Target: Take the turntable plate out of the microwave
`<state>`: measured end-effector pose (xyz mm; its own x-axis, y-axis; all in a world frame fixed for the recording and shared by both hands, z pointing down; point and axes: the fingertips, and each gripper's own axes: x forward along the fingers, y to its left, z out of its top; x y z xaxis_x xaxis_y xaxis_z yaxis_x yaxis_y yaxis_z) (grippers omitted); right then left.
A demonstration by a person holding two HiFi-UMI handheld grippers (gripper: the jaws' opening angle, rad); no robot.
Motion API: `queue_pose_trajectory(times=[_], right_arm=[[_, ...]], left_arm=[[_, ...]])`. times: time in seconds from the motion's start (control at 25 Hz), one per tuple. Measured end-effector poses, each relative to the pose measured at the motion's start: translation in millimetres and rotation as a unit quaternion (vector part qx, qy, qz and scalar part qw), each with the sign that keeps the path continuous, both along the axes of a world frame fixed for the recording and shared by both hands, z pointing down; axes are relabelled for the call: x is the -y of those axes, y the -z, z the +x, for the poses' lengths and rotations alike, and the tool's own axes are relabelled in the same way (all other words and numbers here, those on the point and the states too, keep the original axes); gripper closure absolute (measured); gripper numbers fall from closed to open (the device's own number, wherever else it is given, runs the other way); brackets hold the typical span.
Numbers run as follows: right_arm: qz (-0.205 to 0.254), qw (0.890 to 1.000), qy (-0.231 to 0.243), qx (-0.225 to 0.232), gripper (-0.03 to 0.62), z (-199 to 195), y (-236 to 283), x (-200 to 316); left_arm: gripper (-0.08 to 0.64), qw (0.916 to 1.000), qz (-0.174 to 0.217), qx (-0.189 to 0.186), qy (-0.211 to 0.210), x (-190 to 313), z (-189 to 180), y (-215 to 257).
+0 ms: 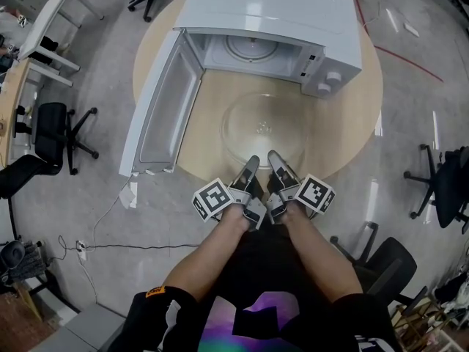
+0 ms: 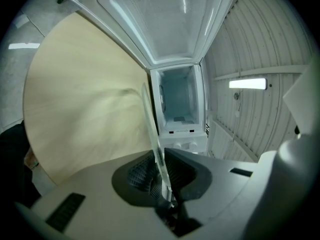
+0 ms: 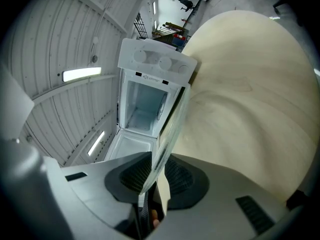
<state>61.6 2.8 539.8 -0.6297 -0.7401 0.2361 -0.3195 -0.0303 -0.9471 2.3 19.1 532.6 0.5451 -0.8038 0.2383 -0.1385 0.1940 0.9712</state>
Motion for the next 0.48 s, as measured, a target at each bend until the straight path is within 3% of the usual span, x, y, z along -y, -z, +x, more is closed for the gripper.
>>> queue_pose_trajectory(times=[0.48], right_arm=[[-0.006, 1.000, 0.002, -0.006, 0.514, -1, -13, -1]], left_arm=[[0.466, 0.9999, -0.013, -0.008, 0.007, -1, -2, -12]])
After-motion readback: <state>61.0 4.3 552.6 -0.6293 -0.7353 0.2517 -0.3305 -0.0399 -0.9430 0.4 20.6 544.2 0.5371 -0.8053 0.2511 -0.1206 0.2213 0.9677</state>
